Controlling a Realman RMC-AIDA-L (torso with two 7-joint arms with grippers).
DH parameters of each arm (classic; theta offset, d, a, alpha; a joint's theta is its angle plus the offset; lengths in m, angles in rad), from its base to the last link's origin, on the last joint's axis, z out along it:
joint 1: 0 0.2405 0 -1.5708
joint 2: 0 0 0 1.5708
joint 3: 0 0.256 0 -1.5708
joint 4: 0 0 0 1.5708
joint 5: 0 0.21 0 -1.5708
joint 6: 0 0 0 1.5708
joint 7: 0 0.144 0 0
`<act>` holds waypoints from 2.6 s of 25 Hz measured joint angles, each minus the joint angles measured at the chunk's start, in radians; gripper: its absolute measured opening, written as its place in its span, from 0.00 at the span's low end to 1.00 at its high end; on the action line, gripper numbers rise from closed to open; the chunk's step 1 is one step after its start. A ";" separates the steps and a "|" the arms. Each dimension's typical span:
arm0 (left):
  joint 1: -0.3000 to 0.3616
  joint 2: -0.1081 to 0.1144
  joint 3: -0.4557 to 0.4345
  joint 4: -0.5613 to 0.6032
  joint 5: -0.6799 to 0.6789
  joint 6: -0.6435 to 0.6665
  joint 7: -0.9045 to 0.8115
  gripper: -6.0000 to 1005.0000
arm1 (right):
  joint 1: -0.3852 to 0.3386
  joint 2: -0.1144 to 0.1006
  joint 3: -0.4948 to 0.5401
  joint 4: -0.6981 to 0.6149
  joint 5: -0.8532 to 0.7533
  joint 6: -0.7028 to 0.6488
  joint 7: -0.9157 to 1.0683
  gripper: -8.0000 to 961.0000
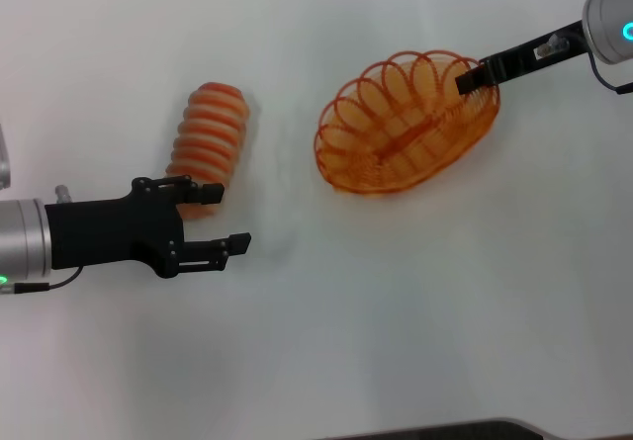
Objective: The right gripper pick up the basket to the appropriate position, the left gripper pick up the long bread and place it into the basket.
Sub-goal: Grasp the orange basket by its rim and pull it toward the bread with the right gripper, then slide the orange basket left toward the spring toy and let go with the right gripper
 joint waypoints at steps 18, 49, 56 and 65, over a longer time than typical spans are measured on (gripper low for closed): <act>-0.004 -0.011 0.000 0.012 -0.003 -0.050 0.002 0.76 | -0.044 0.039 0.028 0.001 0.145 0.001 0.094 0.12; -0.011 -0.014 0.004 0.013 -0.003 -0.089 0.002 0.76 | -0.095 0.068 0.052 0.124 0.283 0.153 0.100 0.12; -0.020 -0.015 0.005 0.010 -0.003 -0.102 0.003 0.76 | -0.092 0.068 0.052 0.145 0.287 0.184 0.099 0.12; -0.026 -0.015 0.017 0.006 -0.002 -0.120 0.004 0.76 | -0.090 0.068 0.052 0.178 0.302 0.211 0.091 0.13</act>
